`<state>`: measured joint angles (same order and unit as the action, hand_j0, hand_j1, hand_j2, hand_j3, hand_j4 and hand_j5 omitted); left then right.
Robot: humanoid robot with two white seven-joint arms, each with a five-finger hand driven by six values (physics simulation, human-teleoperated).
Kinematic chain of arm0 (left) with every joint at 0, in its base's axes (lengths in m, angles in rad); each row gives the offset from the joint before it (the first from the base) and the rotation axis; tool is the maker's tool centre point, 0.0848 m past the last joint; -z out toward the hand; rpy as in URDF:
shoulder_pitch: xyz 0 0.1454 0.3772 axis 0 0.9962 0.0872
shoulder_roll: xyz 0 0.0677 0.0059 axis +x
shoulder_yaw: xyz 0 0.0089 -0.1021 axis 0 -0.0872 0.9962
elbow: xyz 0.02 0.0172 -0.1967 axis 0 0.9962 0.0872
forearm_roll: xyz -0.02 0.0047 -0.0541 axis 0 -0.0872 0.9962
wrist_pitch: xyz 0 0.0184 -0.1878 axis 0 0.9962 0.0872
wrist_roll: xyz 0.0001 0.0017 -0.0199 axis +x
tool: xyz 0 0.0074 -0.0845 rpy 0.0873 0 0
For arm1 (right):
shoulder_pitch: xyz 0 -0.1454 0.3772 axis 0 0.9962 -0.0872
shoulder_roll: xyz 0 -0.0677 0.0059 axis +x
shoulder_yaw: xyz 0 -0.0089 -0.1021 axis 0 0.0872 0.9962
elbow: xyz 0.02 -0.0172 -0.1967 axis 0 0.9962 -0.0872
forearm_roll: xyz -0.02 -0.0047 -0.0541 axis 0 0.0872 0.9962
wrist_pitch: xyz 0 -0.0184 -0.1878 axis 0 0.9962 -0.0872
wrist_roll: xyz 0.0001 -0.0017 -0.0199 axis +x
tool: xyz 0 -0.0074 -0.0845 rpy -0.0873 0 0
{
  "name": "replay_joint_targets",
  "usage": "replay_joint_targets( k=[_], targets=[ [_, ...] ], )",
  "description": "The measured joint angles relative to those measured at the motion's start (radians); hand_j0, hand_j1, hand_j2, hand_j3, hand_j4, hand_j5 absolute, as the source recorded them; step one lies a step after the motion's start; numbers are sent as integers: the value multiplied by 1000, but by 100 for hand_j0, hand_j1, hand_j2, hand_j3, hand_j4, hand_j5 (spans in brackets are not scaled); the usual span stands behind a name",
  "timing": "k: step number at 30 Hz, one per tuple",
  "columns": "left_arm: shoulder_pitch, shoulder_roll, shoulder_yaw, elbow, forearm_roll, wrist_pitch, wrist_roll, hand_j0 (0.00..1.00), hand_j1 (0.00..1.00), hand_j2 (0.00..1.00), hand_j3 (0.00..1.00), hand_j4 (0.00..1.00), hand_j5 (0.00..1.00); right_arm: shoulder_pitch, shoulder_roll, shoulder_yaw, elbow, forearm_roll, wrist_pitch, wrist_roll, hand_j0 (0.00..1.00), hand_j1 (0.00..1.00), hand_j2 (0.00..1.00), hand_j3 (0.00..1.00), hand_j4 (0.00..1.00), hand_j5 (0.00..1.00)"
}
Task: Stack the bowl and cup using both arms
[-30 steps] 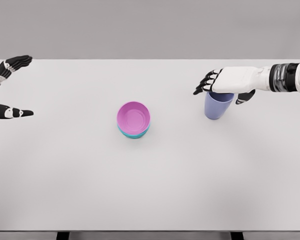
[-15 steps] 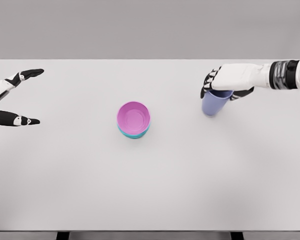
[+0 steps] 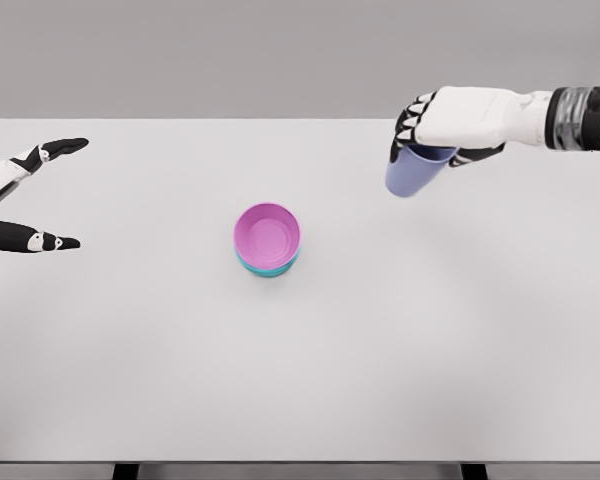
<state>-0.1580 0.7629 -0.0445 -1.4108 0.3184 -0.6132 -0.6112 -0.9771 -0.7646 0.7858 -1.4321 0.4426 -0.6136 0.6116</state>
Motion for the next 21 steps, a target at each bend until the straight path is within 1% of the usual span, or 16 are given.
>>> replay_joint_targets(
  k=[2,6,12,16,21],
  targets=[
    [0,0,0,0,0,0,0,100,100,100,100,100,100,-6,1,-2,-30,-2,0,0,68,68,68,68,68,68],
    [0,0,0,0,0,0,0,100,100,100,100,100,100,3,9,-27,-87,-17,0,0,68,68,68,68,68,68],
    [0,0,0,0,0,0,0,100,100,100,100,100,100,6,23,-37,-180,-31,0,0,68,68,68,68,68,68],
    [0,0,0,0,0,0,0,100,100,100,100,100,100,8,50,-37,-211,-33,0,0,68,68,68,68,68,68],
    [0,0,0,1,0,0,0,100,100,100,100,100,100,9,102,-28,-223,-33,-1,1,69,69,69,69,69,69]
  ],
)
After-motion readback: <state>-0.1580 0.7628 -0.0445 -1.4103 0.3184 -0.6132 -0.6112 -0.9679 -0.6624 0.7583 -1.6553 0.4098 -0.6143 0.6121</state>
